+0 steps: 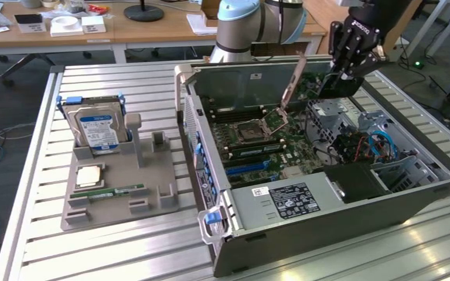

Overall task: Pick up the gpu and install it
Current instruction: 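Insert the gpu into the slot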

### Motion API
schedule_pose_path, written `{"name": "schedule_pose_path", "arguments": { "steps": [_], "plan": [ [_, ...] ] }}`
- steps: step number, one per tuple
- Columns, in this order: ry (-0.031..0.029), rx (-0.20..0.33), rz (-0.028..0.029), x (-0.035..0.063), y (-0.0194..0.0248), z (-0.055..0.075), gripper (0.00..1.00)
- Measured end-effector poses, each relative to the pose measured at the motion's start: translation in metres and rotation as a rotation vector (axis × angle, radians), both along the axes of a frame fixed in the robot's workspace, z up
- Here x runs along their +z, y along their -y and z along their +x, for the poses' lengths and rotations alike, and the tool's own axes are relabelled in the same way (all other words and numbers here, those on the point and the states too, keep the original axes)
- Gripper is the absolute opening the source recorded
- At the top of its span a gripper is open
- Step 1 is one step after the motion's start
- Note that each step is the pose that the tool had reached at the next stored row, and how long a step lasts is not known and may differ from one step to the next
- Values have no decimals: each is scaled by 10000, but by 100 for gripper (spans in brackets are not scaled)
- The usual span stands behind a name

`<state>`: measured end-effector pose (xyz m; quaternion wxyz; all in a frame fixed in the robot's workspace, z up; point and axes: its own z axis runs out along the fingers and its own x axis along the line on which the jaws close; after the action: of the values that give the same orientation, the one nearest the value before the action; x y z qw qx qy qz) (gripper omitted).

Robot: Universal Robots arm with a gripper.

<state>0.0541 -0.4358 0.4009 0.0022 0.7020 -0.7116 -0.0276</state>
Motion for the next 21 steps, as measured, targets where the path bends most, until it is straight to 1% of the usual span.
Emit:
{"name": "schedule_pose_path", "arguments": {
  "steps": [4,6,13,15,21],
  "plan": [
    [1,2,-12,-34,0,-20,26],
    [19,2,-20,-49,0,-36,26],
    [152,6,-37,-112,0,-124,26],
    [176,8,-38,-128,0,-155,26],
    [192,8,-40,-170,-3,-288,26]
  ]
}}
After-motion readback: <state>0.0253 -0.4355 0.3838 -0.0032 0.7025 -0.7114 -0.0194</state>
